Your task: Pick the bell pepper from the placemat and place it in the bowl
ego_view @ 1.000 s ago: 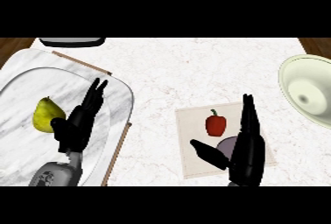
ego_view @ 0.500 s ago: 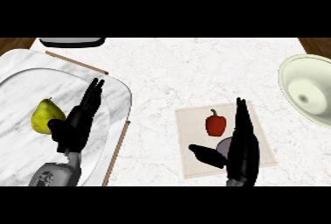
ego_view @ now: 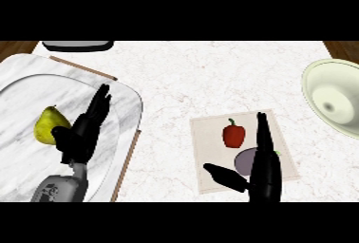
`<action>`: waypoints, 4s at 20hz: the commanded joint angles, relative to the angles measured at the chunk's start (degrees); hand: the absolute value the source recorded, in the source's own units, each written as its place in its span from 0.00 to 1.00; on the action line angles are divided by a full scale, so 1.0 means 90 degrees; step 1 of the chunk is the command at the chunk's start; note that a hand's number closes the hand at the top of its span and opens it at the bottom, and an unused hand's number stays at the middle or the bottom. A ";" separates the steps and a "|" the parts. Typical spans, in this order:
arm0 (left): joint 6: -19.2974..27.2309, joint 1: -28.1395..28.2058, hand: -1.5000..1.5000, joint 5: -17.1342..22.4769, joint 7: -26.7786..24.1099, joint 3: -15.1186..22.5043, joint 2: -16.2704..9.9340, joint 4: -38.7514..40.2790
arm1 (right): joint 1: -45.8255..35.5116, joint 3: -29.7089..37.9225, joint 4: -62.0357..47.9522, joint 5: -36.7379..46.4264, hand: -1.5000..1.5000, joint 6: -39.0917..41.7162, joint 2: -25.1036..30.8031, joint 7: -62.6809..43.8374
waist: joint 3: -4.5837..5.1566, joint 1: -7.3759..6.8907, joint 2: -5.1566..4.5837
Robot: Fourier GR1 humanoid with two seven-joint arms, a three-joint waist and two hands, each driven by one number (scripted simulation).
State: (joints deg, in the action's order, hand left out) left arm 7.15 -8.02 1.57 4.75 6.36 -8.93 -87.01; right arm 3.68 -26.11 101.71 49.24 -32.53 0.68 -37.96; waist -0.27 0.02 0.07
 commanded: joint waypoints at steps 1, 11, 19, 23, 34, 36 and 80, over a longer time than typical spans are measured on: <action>-0.0071 -0.0292 0.50 0.0037 0.0030 -0.0204 0.0089 -0.0012 | 0.0265 -0.0074 -0.0092 -0.0373 0.00 -0.0327 0.0024 0.0687 | 0.0029 0.0011 -0.0006; -0.0067 0.0058 0.50 -0.0253 -0.0075 -0.0039 0.0477 -0.0135 | -0.0509 0.0261 -0.1276 -0.1560 0.00 -0.0957 -0.0074 0.1267 | 0.0029 -0.0015 -0.0009; -0.0083 -0.0272 0.50 -0.0404 0.0280 -0.0242 0.0549 -0.0189 | -0.0849 0.0808 -0.2089 -0.2302 0.00 -0.0901 -0.0074 0.2054 | 0.0029 -0.0004 -0.0010; -0.0222 -0.0287 0.50 -0.0439 -0.0276 -0.0373 0.0570 0.0461 | -0.1125 0.0729 -0.3022 -0.2399 0.00 -0.1302 -0.0074 0.2353 | 0.0030 -0.0006 -0.0016; -0.0223 0.0161 0.50 -0.0598 0.0126 -0.0191 0.0689 -0.0455 | -0.0818 0.1022 -0.3264 -0.1982 0.00 -0.0918 -0.0052 0.2245 | 0.0030 -0.0008 -0.0005; -0.0372 0.0239 0.50 -0.0390 0.0142 -0.0357 0.0572 -0.0533 | -0.1616 0.1385 -0.4145 -0.2554 0.00 -0.0806 0.0039 0.2713 | 0.0027 -0.0039 -0.0013; 0.0085 -0.0292 0.50 -0.0955 0.0461 -0.0124 0.0970 -0.0333 | -0.0220 0.4136 0.3495 -0.5813 1.00 0.3746 0.4304 0.2137 | 0.0034 -0.0005 -0.0006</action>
State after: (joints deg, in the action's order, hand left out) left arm 4.63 -8.47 -3.80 5.90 2.81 -2.44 -88.84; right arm 7.37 6.77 133.21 -0.25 0.19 38.10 -11.70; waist 0.08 0.23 0.06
